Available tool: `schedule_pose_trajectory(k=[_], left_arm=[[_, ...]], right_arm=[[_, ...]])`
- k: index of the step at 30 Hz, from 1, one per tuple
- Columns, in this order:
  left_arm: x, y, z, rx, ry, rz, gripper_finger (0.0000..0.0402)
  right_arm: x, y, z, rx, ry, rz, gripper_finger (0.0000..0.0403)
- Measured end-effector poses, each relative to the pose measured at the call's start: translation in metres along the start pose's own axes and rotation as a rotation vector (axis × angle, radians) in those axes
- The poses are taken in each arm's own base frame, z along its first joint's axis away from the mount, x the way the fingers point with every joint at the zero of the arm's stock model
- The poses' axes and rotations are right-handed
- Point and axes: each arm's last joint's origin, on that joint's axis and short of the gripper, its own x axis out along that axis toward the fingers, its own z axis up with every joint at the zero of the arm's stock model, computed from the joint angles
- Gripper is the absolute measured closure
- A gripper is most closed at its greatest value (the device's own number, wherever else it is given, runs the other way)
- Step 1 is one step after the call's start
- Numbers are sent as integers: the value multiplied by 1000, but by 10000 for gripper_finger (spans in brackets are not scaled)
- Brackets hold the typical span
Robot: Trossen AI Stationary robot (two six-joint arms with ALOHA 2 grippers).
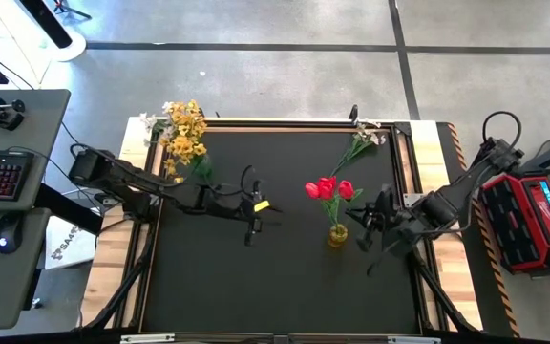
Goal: Sort flowers into vase by color
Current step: Put the red flower into the yellow flower vase, then put the white clustered flowers into the green flower vase
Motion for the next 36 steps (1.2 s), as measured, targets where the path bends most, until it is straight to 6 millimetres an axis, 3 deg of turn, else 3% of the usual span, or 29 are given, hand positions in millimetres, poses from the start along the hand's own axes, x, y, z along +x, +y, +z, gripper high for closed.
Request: schedule_pose_trajectory(k=[10,13,18,22,26,31,36], left_arm=[[-9,-11,2,12,-12,-8,249],[-9,-13,2,14,-13,-11,249],[-10,-15,2,11,-12,-15,249],[-10,-17,2,-5,-8,12,249],[-10,-19,2,-5,-5,58,249],[-11,-19,2,-50,0,108,249],[-3,-11,-6,-184,19,191,249]], right_arm=[[17,2,-2,-21,47,-63,390],[20,3,-3,-22,57,-70,362],[19,2,-3,-32,65,-73,283],[11,1,5,-30,77,-58,223],[-1,3,17,-27,81,-30,190],[-20,7,27,-52,71,8,184],[-35,14,24,-118,4,40,191]])
